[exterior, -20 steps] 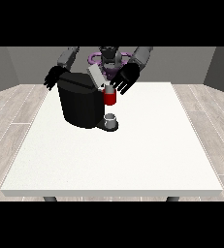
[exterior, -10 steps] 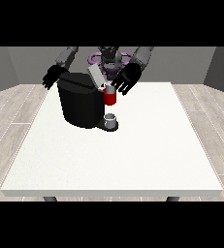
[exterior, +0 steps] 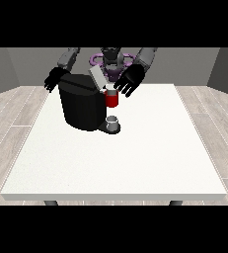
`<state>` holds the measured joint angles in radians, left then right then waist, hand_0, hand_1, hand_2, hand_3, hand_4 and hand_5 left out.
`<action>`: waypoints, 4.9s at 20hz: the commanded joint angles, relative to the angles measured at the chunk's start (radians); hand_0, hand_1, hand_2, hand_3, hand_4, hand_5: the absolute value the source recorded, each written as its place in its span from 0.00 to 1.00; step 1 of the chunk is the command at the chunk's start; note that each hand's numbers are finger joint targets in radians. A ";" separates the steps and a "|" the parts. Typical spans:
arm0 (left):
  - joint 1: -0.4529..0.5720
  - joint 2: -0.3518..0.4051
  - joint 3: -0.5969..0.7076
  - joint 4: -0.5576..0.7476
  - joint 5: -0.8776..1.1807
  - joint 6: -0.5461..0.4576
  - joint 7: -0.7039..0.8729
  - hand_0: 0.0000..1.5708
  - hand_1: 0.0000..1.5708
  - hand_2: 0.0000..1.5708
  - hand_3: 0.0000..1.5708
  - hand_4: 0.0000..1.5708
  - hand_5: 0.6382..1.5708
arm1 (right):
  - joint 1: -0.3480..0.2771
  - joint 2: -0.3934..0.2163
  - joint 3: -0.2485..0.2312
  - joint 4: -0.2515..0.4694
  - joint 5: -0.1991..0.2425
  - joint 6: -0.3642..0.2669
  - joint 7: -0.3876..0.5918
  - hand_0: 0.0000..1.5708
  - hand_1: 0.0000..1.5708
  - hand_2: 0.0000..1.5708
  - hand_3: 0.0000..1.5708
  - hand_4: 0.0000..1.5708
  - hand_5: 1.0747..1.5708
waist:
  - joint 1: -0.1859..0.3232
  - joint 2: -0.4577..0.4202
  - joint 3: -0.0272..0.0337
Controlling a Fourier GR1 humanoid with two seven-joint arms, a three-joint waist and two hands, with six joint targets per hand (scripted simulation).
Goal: Insert the coffee pod into the coffee machine and close the lid
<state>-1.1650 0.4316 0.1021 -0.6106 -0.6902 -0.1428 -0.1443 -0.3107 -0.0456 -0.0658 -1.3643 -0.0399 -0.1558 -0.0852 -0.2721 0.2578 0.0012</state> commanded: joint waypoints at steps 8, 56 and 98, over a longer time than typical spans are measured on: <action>-0.007 0.033 -0.039 0.019 -0.058 -0.042 -0.033 0.00 0.00 0.00 0.00 0.00 1.00 | -0.041 -0.004 -0.016 -0.004 -0.016 -0.004 0.012 0.00 0.00 0.00 0.00 0.24 1.00 | -0.014 0.039 -0.0009; 0.640 -0.386 0.239 -0.231 0.522 -0.193 -0.038 0.00 0.00 0.00 0.00 0.02 1.00 | 0.127 -0.120 0.025 -0.073 -0.014 0.165 0.066 0.00 0.00 0.00 0.00 0.00 1.00 | 0.413 -0.476 -0.0008; 0.869 -0.318 0.101 -0.744 0.712 -0.065 0.071 0.00 0.00 0.00 0.00 0.00 1.00 | -0.336 -0.074 0.007 0.316 0.065 0.205 0.007 0.00 0.00 0.00 0.00 0.00 1.00 | 0.386 -0.173 -0.0012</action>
<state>-0.2729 0.0962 0.1968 -1.3665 0.0204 -0.2182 -0.0646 -0.6261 -0.1602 -0.0836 -1.0799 0.0035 0.0670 -0.0600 0.1132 0.0554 -0.0030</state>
